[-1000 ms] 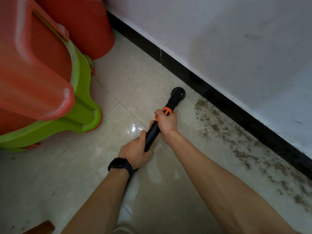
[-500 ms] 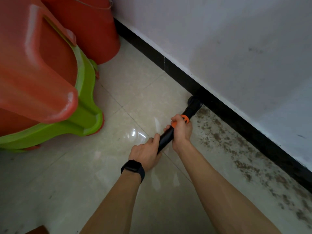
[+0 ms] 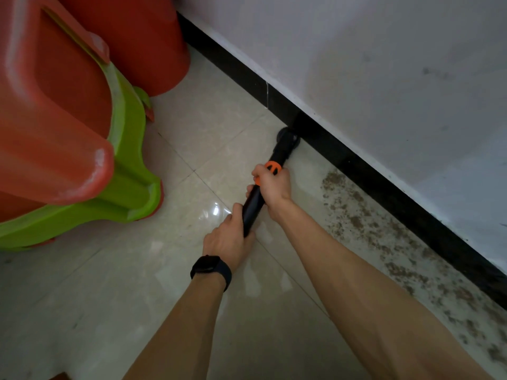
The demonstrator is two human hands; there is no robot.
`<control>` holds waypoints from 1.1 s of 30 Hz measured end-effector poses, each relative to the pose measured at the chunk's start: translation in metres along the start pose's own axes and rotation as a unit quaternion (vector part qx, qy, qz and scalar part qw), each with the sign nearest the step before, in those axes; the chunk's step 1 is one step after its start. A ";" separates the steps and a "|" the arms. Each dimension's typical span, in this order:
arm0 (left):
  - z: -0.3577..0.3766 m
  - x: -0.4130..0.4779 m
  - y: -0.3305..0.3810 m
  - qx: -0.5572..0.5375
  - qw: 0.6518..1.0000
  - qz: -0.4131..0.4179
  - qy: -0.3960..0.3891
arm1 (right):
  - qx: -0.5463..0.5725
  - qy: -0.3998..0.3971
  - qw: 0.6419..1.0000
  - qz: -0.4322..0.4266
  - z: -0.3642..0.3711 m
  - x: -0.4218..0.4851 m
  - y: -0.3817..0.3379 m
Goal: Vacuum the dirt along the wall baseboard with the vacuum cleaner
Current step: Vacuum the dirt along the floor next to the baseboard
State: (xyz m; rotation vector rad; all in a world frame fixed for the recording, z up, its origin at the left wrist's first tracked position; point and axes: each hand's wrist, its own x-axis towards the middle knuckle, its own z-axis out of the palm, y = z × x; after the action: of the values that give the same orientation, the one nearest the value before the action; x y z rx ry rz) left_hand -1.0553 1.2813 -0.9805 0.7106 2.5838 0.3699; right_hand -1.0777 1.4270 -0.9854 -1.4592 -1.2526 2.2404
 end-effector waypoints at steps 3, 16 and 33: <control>0.000 0.001 0.001 -0.003 1.000 0.012 -0.006 | -0.021 0.004 1.000 0.003 -0.003 0.001 0.000; 0.006 -0.030 0.010 0.066 0.987 0.122 -0.077 | 0.102 0.029 0.994 0.013 -0.061 -0.040 0.018; -0.030 0.054 0.024 -0.146 0.984 -0.095 0.022 | -0.103 -0.135 0.984 0.044 0.046 0.050 -0.067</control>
State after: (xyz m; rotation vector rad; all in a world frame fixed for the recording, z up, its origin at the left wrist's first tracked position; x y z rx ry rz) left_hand -1.1011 1.3258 -0.9640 0.3530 2.5350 0.6903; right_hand -1.1591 1.4720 -0.9621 -1.3309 -1.5703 2.5002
